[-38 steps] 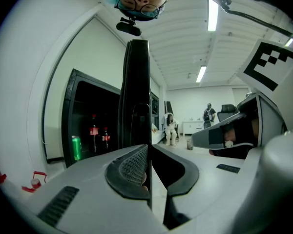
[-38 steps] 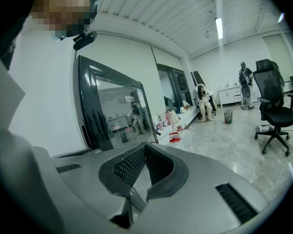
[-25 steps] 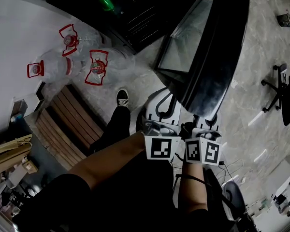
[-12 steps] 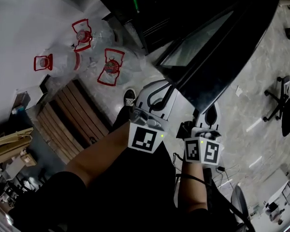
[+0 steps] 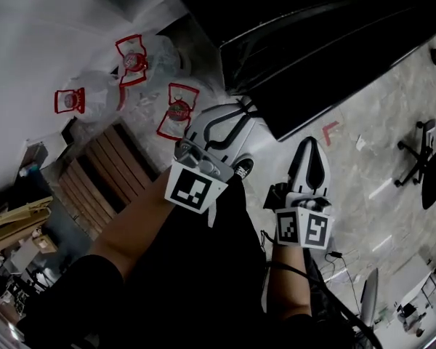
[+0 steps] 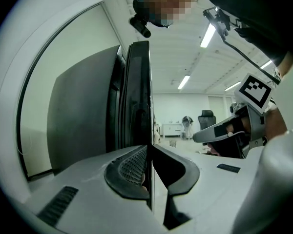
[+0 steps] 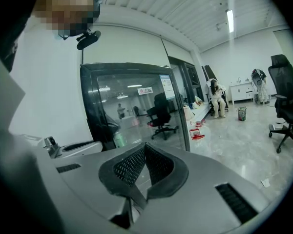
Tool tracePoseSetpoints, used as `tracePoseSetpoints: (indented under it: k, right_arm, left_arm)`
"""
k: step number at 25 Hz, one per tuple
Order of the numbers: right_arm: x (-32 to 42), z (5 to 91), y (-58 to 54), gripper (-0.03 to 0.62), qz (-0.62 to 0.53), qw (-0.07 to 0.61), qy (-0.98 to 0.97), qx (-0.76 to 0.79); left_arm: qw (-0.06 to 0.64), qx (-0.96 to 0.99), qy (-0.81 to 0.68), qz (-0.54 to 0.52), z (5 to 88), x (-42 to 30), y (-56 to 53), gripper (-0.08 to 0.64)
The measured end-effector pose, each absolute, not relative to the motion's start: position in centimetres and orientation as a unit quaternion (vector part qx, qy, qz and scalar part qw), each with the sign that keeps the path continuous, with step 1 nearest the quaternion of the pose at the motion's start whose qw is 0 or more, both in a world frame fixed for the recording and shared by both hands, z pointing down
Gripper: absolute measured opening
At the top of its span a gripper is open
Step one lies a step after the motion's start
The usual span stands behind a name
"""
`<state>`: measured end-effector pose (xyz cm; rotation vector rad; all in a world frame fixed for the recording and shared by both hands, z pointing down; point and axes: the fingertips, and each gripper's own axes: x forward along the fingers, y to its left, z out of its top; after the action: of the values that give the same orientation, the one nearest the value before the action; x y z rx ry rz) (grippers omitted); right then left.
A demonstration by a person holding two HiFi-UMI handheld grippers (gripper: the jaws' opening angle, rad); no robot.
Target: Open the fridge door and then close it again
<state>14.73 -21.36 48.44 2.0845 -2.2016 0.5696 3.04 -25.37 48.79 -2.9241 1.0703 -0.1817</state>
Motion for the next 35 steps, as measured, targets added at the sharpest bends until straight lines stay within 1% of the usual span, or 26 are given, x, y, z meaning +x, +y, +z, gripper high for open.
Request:
tracePoseSetpoints:
  k: [6,13,18,21,25,27,30,35]
  right_arm:
    - [13.6,48.4,-22.8,0.015,0.182,0.027,-0.708,0.682]
    - [12.8,46.8,-22.3,0.015,0.168,0.018,-0.71,0.684]
    - [10.7,43.2,-20.9,0.015,0.16,0.002,-0.73,0.664]
    - [8.5,40.2,-19.4,0.015,0.157,-0.001,-0.752,0.641]
    - [6.3,36.2,-16.9,0.015,0.149,-0.003,-0.78,0.608]
    - [5.8,34.2,-15.7,0.015,0.145,-0.008,-0.792,0.593]
    - [5.4,31.5,-14.4,0.015,0.131,-0.01,-0.807,0.576]
    - [5.4,28.3,-12.7,0.015,0.105,0.008,-0.815,0.569]
  left_arm:
    - [0.002,-0.943,0.328,-0.059,49.2,1.8,-27.1,0.04]
    - [0.009,-0.939,0.34,-0.054,48.8,1.7,-27.1,0.041]
    - [-0.021,-0.924,0.378,-0.055,48.0,0.9,-26.6,0.04]
    - [-0.007,-0.92,0.39,-0.047,45.7,-0.3,-24.9,0.031]
    - [-0.029,-0.914,0.403,-0.034,41.2,-1.8,-21.5,0.017]
    - [-0.029,-0.916,0.399,-0.031,38.4,-2.0,-19.8,0.009]
    - [-0.049,-0.919,0.391,-0.016,34.6,-2.1,-17.6,0.008]
    - [-0.046,-0.929,0.368,-0.008,29.9,-1.8,-14.5,0.008]
